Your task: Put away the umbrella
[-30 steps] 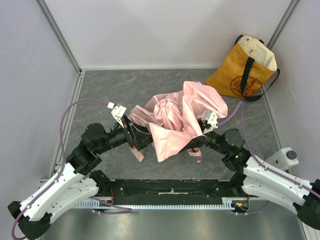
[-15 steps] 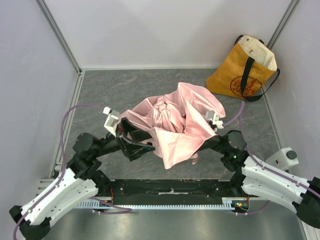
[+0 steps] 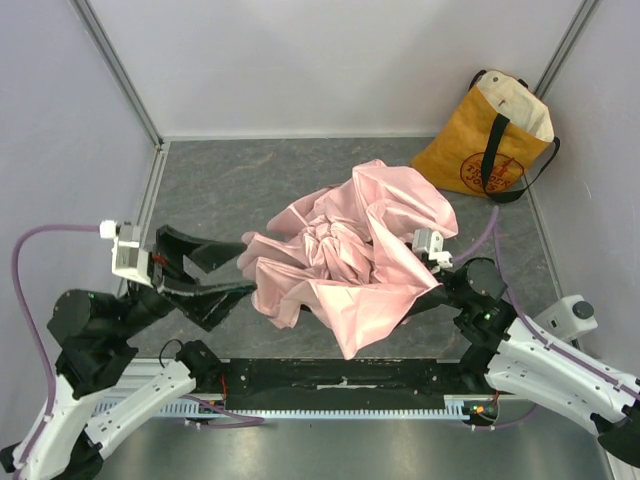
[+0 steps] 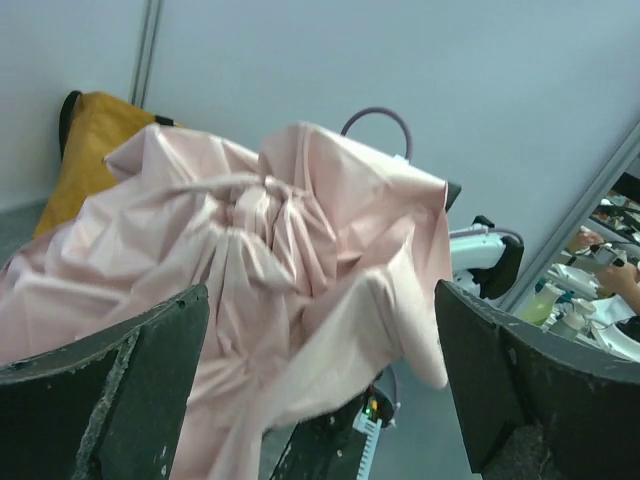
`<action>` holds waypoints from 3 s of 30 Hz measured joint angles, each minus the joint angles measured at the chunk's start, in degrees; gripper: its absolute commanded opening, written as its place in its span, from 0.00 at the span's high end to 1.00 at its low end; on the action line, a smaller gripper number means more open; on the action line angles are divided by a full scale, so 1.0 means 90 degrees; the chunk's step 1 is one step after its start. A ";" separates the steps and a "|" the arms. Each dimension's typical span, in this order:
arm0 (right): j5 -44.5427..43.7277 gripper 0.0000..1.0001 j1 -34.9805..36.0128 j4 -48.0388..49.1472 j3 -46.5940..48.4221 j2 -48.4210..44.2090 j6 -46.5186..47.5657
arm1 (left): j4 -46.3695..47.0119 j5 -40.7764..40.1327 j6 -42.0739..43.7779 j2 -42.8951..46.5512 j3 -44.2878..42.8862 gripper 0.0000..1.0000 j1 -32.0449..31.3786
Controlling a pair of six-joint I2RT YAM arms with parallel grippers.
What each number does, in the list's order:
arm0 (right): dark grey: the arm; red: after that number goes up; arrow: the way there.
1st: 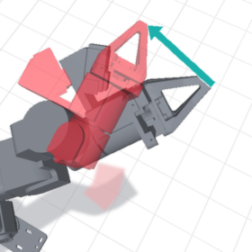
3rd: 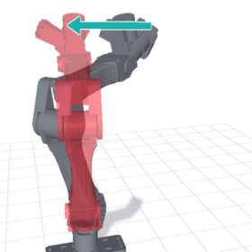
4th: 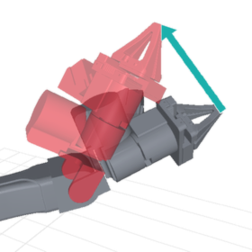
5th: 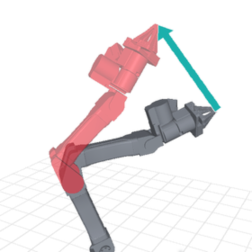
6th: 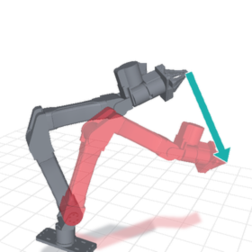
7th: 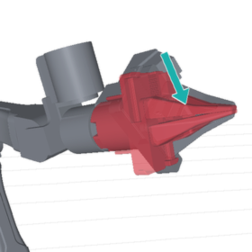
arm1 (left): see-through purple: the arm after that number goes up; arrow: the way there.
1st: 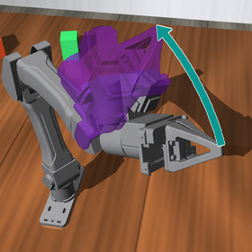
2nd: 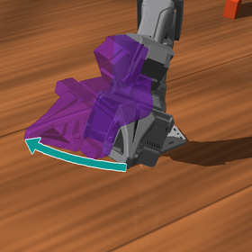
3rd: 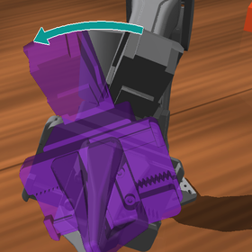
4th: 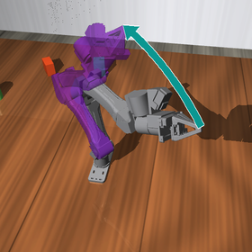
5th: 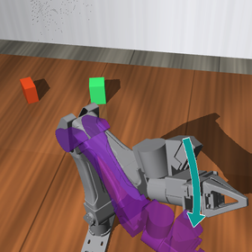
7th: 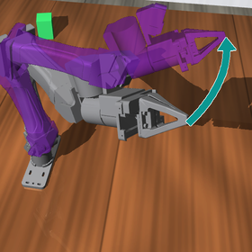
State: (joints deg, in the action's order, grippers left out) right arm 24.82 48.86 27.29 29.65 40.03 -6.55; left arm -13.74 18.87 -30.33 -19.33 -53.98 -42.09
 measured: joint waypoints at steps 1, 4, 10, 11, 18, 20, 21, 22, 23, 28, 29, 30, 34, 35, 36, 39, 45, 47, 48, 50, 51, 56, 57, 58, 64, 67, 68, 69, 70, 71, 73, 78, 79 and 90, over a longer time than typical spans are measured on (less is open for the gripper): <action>0.0046 1.00 0.0000 -0.0073 0.0036 0.0005 0.0022 | 0.0010 -0.0039 0.0029 -0.0272 -0.0289 0.01 0.0000; 0.0155 1.00 0.0000 -0.0206 0.0134 0.0085 0.0024 | 0.0209 0.0141 0.0080 -0.1253 -0.0811 0.01 0.0000; 0.0226 1.00 0.0000 -0.0335 0.0333 0.0474 -0.0134 | 0.0845 0.0831 -0.0015 -0.2968 -0.0500 0.01 0.0002; 0.0204 1.00 -0.0010 -0.0359 0.0357 0.0556 -0.0185 | 0.0916 0.0903 -0.0032 -0.3155 -0.0459 0.01 0.0002; 0.0104 1.00 -0.0053 -0.0262 0.0398 0.0933 -0.0508 | 0.1576 0.0937 -0.0299 -0.3419 -0.0313 0.21 0.0068; 0.0058 1.00 -0.0053 -0.0155 0.0423 0.1001 -0.0617 | 0.1736 0.0903 -0.0384 -0.3468 -0.0313 0.39 0.0075; 0.0027 1.00 -0.0053 -0.0121 0.0440 0.1025 -0.0692 | 0.1819 0.0884 -0.0425 -0.3509 -0.0313 0.47 0.0085; -0.0002 1.00 -0.0051 -0.0090 0.0457 0.1047 -0.0760 | 0.1899 0.0857 -0.0464 -0.3568 -0.0316 0.55 0.0097; -0.0041 1.00 -0.0046 -0.0090 0.0478 0.1069 -0.0833 | 0.1970 0.0804 -0.0495 -0.3621 -0.0318 0.65 0.0109; -0.0202 0.98 -0.0044 -0.0289 0.0750 0.1358 -0.1234 | 0.2072 0.0391 -0.0636 -0.3689 -0.0318 0.98 0.0138; -0.0221 0.93 -0.0044 -0.0335 0.0806 0.1396 -0.1324 | 0.2069 0.0282 -0.0636 -0.3670 -0.0318 0.98 0.0138; -0.0277 0.87 -0.0044 -0.0413 0.0874 0.1428 -0.1409 | 0.2064 0.0192 -0.0648 -0.3643 -0.0316 0.98 0.0138; -0.0430 0.52 -0.0024 -0.0760 0.1018 0.1379 -0.1666 | 0.2084 -0.0078 -0.0731 -0.3436 -0.0155 0.98 0.0114; -0.0551 0.42 0.0012 -0.0981 0.1042 0.1324 -0.1749 | 0.2079 -0.0107 -0.0738 -0.3368 -0.0097 0.98 0.0097; -0.0622 0.33 0.0015 -0.1112 0.1042 0.1280 -0.1848 | 0.2050 -0.0117 -0.0726 -0.3310 -0.0063 0.99 0.0080; -0.1246 0.22 0.0012 -0.1991 0.1095 0.0993 -0.2047 | 0.1853 -0.0221 -0.0593 -0.3181 -0.0051 0.99 0.0029; -0.2844 0.12 0.0015 -0.4520 0.1117 0.0160 -0.2528 | 0.0937 -0.1163 0.0102 -0.2829 -0.0061 0.98 0.0000; -0.3317 0.11 0.0000 -0.5338 0.1178 -0.0240 -0.2662 | 0.0554 -0.1625 0.0294 -0.2735 -0.0148 0.98 0.0000; -0.3526 0.10 0.0000 -0.5770 0.1280 -0.0386 -0.2708 | 0.0374 -0.1834 0.0376 -0.2725 -0.0216 0.99 0.0000; -0.3849 0.09 0.0000 -0.6509 0.1734 -0.0554 -0.2713 | 0.0058 -0.2205 0.0486 -0.2744 -0.0350 0.98 0.0000; -0.3898 0.09 0.0000 -0.6725 0.2013 -0.0539 -0.2691 | -0.0046 -0.2312 0.0500 -0.2764 -0.0389 0.98 0.0000; -0.3461 0.11 0.0002 -0.6841 0.3866 0.0063 -0.2518 | -0.0500 -0.2790 0.0500 -0.2958 -0.0452 0.98 0.0000; -0.3274 0.11 0.0005 -0.6717 0.4078 0.0187 -0.2501 | -0.0580 -0.2888 0.0493 -0.3011 -0.0452 0.98 0.0000; -0.3067 0.11 0.0005 -0.6601 0.4223 0.0299 -0.2489 | -0.0656 -0.2956 0.0493 -0.3058 -0.0452 0.98 0.0000; -0.1773 0.11 0.0039 -0.5768 0.4646 0.1428 -0.2455 | -0.1005 -0.3344 0.0355 -0.3436 -0.0486 0.98 0.0000; -0.1484 0.08 0.0124 -0.5396 0.4702 0.2237 -0.2283 | -0.1117 -0.3344 0.0221 -0.3555 -0.0488 0.98 0.0000; -0.1445 0.07 0.0153 -0.5314 0.4690 0.2514 -0.2227 | -0.1139 -0.3303 0.0182 -0.3563 -0.0488 0.98 0.0000; -0.1430 0.05 0.0180 -0.5243 0.4656 0.2742 -0.2169 | -0.1141 -0.3235 0.0134 -0.3563 -0.0488 0.98 0.0000; -0.1426 0.02 0.0192 -0.5200 0.4590 0.2914 -0.2120 | -0.1134 -0.3169 0.0083 -0.3560 -0.0488 0.98 0.0000; -0.1430 0.02 0.0216 -0.5153 0.4483 0.3021 -0.2057 | -0.1124 -0.3072 0.0034 -0.3558 -0.0488 0.98 0.0000; -0.1452 0.02 0.0250 -0.5110 0.4267 0.3053 -0.1906 | -0.1110 -0.2890 -0.0051 -0.3553 -0.0488 0.98 0.0000; -0.1365 0.02 0.0355 -0.4524 0.3674 0.2970 -0.1530 | -0.0911 -0.2251 -0.0338 -0.3521 -0.0486 0.98 0.0002; -0.1311 0.02 0.0374 -0.4381 0.3531 0.2934 -0.1474 | -0.0845 -0.2130 -0.0389 -0.3514 -0.0483 0.98 0.0000; -0.0998 0.25 0.0527 -0.3653 0.2987 0.2657 -0.1200 | 0.0886 -0.0440 -0.0872 -0.3538 0.0158 0.98 0.0141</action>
State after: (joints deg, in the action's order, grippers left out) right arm 15.84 53.60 -5.58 56.53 63.94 -17.34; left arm -5.76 14.92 -38.17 -51.18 -52.56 -40.82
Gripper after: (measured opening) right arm 0.902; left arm 0.128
